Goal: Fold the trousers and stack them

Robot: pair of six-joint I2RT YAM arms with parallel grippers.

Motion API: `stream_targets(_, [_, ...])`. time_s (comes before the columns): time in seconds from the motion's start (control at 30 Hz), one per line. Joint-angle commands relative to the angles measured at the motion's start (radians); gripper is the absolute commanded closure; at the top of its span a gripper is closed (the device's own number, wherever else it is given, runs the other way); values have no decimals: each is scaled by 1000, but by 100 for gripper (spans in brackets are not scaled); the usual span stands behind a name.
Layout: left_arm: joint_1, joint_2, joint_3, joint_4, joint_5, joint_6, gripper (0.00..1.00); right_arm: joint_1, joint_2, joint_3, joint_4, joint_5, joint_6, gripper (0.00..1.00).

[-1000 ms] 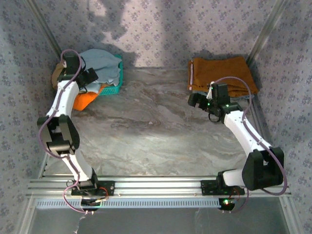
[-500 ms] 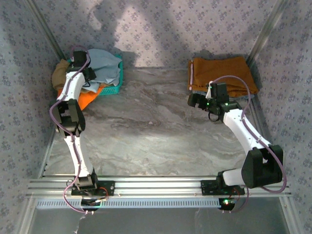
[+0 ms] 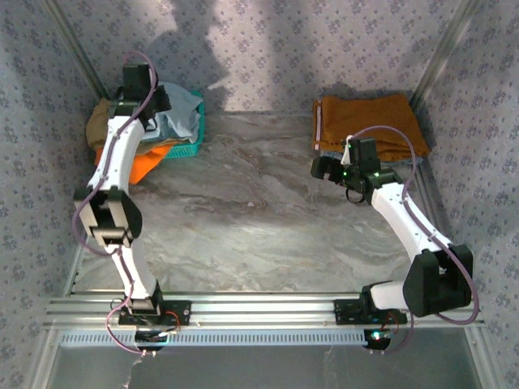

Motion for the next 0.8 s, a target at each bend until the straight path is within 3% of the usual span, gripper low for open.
stream_targets(0.0, [-55,-153,20,71,81,39,100,7,-35,21,-7,10,21,1])
stream_targets(0.2, [-237,-294,12,90,119,88,100,-4,-49,7,3,22,43,0])
stream_targets(0.43, [-574,-393,1,120,97,117,100,-69,-69,-45,34,55,124,0])
stream_targets(0.6, [-770,-403,-22,176,55,95,100,-146,-122,-77,13,80,157,0])
stream_targets(0.67, [-822,-396,-70,243,67,64,100,-188,-154,-95,3,93,171,0])
stream_targets(0.77, [-878,-321,7,246,81,41,100,-260,-188,-122,-11,82,195,0])
